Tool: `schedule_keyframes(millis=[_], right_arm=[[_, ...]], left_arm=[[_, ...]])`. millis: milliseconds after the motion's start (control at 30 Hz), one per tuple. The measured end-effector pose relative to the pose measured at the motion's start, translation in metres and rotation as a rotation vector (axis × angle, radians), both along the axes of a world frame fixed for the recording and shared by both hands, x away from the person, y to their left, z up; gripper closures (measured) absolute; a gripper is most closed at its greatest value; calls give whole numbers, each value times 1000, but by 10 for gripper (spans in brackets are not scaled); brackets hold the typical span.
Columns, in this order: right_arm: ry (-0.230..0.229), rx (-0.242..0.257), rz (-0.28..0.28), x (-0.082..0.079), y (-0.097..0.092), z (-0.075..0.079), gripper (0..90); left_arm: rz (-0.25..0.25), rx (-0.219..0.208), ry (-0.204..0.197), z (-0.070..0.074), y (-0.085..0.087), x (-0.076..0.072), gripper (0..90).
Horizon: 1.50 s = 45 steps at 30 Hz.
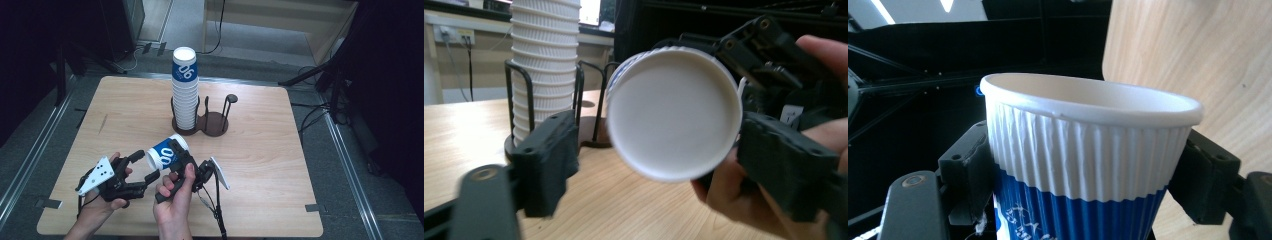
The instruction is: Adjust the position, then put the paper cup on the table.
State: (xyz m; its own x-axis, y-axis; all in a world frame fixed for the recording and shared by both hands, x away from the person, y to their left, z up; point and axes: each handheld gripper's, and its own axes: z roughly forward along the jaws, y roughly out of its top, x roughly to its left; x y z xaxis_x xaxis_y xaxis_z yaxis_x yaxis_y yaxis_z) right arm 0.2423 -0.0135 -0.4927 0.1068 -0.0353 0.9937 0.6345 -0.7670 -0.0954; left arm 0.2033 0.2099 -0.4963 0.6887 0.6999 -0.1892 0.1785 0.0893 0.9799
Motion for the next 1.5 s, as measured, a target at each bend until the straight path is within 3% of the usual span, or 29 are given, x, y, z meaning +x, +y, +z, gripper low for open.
schedule_keyframes(millis=[167, 267, 433, 1167, 1400, 1500], right_arm=[[-33, -41, -14, 0, -4, 3, 223], [-58, -67, -26, 0, -5, 4, 225], [-76, -92, -39, 0, -8, 4, 227], [-174, -214, -93, 0, -15, 14, 228], [-213, -279, -115, -2, -16, 18, 228], [-242, -336, -127, -3, -17, 21, 228]], left_arm=[[17, 3, 24, 2, 3, 0, 72], [-10, -2, 35, 3, 4, -1, 0], [13, 10, 50, 3, 5, -1, 0], [38, -32, 65, 6, 16, 2, 0], [40, -41, 69, 6, 19, 3, 0], [44, -33, 71, 5, 21, 3, 0]])
